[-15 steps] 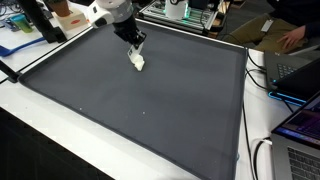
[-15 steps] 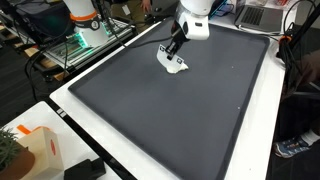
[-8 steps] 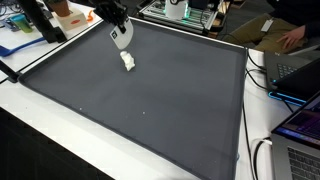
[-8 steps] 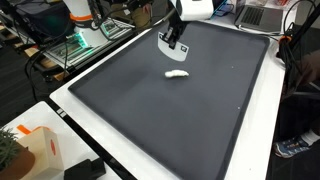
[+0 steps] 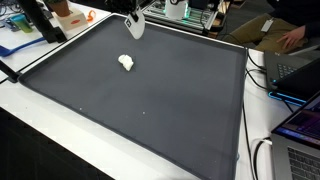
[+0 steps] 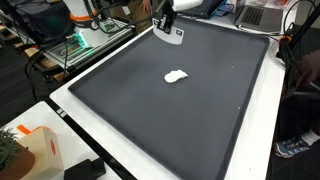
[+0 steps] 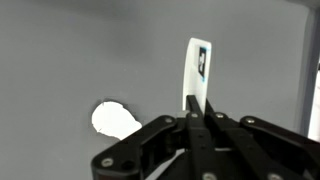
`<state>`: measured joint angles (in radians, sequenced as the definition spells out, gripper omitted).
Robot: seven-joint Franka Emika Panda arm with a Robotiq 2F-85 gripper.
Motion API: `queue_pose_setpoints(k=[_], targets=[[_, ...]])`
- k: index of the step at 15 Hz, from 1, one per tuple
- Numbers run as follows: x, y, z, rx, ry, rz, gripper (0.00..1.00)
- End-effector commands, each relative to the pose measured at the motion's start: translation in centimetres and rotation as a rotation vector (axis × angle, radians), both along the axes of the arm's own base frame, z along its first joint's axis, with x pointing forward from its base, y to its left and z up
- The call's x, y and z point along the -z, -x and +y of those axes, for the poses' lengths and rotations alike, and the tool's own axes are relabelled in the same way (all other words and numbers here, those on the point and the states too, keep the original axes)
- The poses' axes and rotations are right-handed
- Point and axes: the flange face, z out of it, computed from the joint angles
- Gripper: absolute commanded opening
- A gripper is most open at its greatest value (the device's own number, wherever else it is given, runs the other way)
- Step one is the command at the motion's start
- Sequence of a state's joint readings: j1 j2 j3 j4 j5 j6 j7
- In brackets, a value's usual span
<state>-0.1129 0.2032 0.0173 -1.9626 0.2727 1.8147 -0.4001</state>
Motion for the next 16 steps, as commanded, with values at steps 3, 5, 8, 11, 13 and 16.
queue_pose_setpoints(k=[3,5,8,11,13,16], targets=[[-3.6,4.7,1.4,-0.075,-0.078,-0.228,0.01],[-2.9,2.5,1.1,-0.076,-0.066,-0.173,0.04],[-4.2,4.0,1.5,-0.076,-0.061,-0.207,0.04],[-4.0,4.1,1.5,-0.076,-0.061,-0.208,0.04],[-4.1,5.5,1.1,-0.056,-0.037,-0.230,0.01],[-3.6,9.1,0.3,-0.065,-0.056,-0.177,0.01]])
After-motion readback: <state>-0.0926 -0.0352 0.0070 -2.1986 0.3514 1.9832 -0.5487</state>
